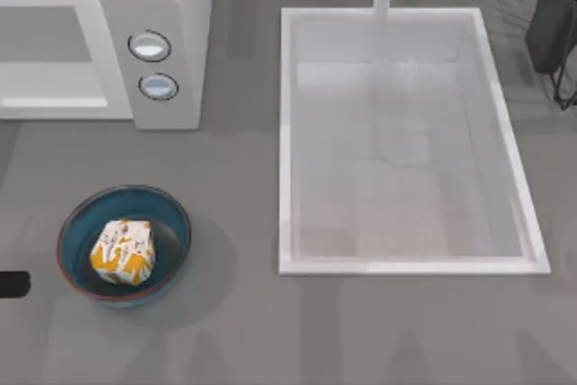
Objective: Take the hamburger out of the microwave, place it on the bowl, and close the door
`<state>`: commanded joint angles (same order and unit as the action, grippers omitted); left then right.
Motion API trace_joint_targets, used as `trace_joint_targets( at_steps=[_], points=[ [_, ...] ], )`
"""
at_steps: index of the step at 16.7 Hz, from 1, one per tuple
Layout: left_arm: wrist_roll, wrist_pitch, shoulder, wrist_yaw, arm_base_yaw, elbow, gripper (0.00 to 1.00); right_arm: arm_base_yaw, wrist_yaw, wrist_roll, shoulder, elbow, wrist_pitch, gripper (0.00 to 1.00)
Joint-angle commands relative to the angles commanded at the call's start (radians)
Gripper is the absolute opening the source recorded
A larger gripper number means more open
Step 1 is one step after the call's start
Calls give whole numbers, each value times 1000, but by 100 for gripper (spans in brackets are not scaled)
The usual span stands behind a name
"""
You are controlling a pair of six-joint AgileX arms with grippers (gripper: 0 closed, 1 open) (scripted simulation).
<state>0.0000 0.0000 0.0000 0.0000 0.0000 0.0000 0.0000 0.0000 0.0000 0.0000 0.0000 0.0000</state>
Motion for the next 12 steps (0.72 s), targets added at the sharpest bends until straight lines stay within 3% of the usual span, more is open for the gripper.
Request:
trace_joint_targets(
  at_steps=[3,12],
  points=[
    [0,0,0,0,0,0,2,0,0,0,0,0,0,100],
    [0,0,0,0,0,0,0,0,0,0,0,0,0,100]
  ],
)
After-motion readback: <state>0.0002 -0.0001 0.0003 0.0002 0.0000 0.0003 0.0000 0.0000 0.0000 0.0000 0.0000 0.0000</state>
